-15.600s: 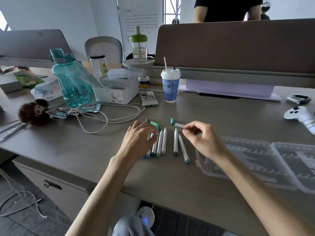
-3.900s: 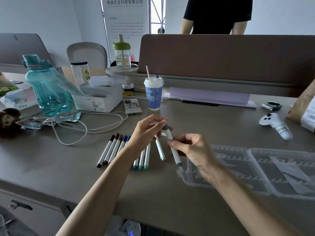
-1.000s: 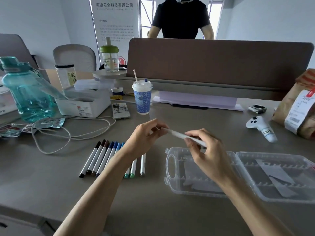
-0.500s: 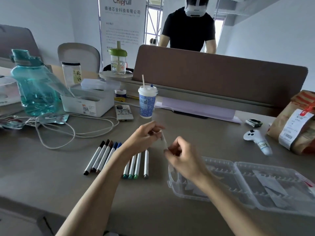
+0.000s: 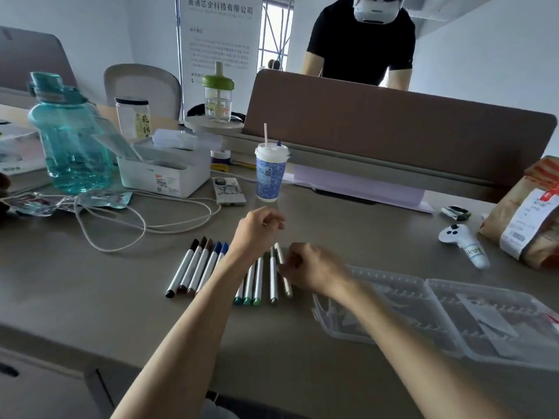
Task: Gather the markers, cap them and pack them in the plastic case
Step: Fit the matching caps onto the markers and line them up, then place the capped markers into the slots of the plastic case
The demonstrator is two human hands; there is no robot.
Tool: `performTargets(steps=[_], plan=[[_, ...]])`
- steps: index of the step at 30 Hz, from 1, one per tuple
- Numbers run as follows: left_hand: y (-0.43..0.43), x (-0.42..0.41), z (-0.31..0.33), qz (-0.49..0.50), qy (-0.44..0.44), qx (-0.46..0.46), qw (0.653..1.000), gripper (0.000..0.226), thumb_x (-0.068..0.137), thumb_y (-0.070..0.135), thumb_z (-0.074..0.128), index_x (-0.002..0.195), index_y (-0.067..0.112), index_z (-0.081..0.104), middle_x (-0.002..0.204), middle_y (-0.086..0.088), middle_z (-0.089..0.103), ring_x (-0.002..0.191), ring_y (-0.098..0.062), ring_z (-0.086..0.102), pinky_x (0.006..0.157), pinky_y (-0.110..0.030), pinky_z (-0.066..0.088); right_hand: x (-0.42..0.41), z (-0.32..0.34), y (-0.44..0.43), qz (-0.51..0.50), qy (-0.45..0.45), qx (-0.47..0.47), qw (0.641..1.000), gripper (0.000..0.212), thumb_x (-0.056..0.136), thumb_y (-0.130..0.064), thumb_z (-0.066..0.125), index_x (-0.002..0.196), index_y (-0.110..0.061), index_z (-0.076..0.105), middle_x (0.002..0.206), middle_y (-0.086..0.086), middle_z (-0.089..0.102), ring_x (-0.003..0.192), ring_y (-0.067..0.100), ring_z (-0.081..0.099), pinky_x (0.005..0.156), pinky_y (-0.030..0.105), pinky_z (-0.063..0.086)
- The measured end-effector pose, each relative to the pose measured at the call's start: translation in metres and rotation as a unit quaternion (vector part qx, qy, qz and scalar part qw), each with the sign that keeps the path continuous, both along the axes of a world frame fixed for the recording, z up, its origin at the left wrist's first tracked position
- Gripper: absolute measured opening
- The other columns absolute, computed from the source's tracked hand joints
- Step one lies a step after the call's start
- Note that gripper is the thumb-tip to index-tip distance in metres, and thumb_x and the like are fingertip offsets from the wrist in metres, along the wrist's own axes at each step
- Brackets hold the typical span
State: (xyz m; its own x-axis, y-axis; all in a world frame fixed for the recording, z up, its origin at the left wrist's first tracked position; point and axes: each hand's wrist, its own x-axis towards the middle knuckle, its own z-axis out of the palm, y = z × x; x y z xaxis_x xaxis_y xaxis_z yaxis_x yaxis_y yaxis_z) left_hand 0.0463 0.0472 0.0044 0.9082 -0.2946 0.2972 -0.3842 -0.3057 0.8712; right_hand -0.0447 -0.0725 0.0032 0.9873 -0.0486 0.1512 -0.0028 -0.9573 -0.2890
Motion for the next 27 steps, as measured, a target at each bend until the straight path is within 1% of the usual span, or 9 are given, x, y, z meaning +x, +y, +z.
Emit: performTargets(steps=[4, 8, 10, 13, 17, 20, 23, 24, 27], plan=[[0.0, -0.002, -0.002, -0.008, -0.02, 0.031, 0.999, 0.023, 0.087, 0.006, 0.052, 0.092, 0.019, 0.071, 0.08, 0.012, 0.067, 0.08, -0.007, 0.061, 0.075, -0.02, 0.046, -0.002, 0.0, -0.011, 0.038, 0.006, 0.042, 0.998, 0.013, 0.086, -0.034, 0.066, 0.092, -0.022, 0.066, 0.091, 0.001, 0.072, 0.086, 0.022, 0.068, 0.076, 0.036, 0.054], [0.001, -0.004, 0.0, -0.006, -0.032, 0.037, 0.999, 0.023, 0.088, 0.007, 0.052, 0.093, 0.019, 0.071, 0.081, 0.011, 0.067, 0.082, -0.008, 0.061, 0.075, -0.02, 0.045, -0.01, 0.001, -0.004, 0.068, 0.01, 0.076, 0.995, 0.005, 0.087, -0.027, 0.067, 0.085, -0.022, 0.068, 0.082, -0.007, 0.068, 0.079, 0.013, 0.065, 0.069, 0.026, 0.05], [0.0, -0.007, 0.001, -0.001, -0.051, 0.033, 0.998, 0.024, 0.088, 0.007, 0.052, 0.091, 0.02, 0.071, 0.08, 0.013, 0.067, 0.079, -0.008, 0.06, 0.076, -0.021, 0.046, -0.021, 0.005, -0.008, 0.059, -0.026, 0.106, 0.992, 0.005, 0.087, -0.02, 0.065, 0.087, -0.02, 0.07, 0.084, -0.008, 0.069, 0.081, 0.011, 0.065, 0.07, 0.024, 0.05], [-0.003, -0.018, 0.004, -0.025, -0.097, 0.024, 0.995, 0.026, 0.087, 0.004, 0.053, 0.088, 0.023, 0.07, 0.079, 0.013, 0.068, 0.077, -0.007, 0.062, 0.076, -0.021, 0.047, -0.045, 0.015, -0.033, 0.032, -0.119, 0.152, 0.981, 0.005, 0.086, -0.016, 0.066, 0.089, -0.019, 0.068, 0.084, -0.009, 0.069, 0.08, 0.009, 0.065, 0.076, 0.028, 0.053], [-0.038, -0.049, 0.024, -0.085, -0.147, 0.065, 0.983, 0.024, 0.089, 0.005, 0.054, 0.09, 0.024, 0.069, 0.084, 0.012, 0.067, 0.075, -0.004, 0.06, 0.072, -0.016, 0.046, -0.096, 0.034, -0.091, -0.042, -0.186, 0.163, 0.968, 0.01, 0.089, -0.012, 0.065, 0.099, -0.013, 0.066, 0.081, -0.015, 0.061, 0.074, -0.003, 0.057, 0.073, 0.015, 0.047], [-0.088, -0.088, 0.039, -0.155, -0.159, 0.092, 0.971, 0.019, 0.091, 0.011, 0.056, 0.094, 0.022, 0.071, 0.084, 0.014, 0.066, 0.073, 0.0, 0.057, 0.065, -0.007, 0.04, -0.138, 0.041, -0.147, -0.106, -0.191, 0.138, 0.966, 0.011, 0.091, -0.009, 0.063, 0.102, -0.011, 0.065, 0.084, -0.014, 0.06, 0.076, -0.001, 0.057, 0.071, 0.015, 0.047], [-0.147, -0.13, 0.044, -0.211, -0.174, 0.113, 0.955, 0.018, 0.091, 0.013, 0.057, 0.098, 0.019, 0.072, 0.088, 0.012, 0.066, 0.085, -0.008, 0.061, 0.075, -0.017, 0.045, -0.179, 0.037, -0.199, -0.18, -0.197, 0.115, 0.957, 0.008, 0.091, -0.017, 0.064, 0.099, -0.016, 0.067, 0.085, -0.013, 0.064, 0.078, 0.007, 0.06, 0.068, 0.014, 0.044], [-0.168, -0.144, 0.044, -0.225, -0.178, 0.121, 0.95, 0.019, 0.091, 0.014, 0.056, 0.099, 0.019, 0.072, 0.092, 0.011, 0.067, 0.088, -0.009, 0.062, 0.078, -0.019, 0.046, -0.194, 0.035, -0.214, -0.207, -0.195, 0.102, 0.953, 0.008, 0.091, -0.019, 0.064, 0.098, -0.017, 0.067, 0.086, -0.013, 0.065, 0.08, 0.008, 0.061, 0.067, 0.016, 0.044], [-0.227, -0.182, 0.037, -0.271, -0.187, 0.142, 0.934, 0.021, 0.091, 0.017, 0.053, 0.099, 0.022, 0.072, 0.099, 0.008, 0.072, 0.091, -0.012, 0.065, 0.083, -0.027, 0.051, -0.238, 0.026, -0.254, -0.254, -0.201, 0.085, 0.942, 0.006, 0.09, -0.025, 0.063, 0.095, -0.022, 0.065, 0.087, -0.011, 0.067, 0.084, 0.012, 0.065, 0.074, 0.034, 0.052]])
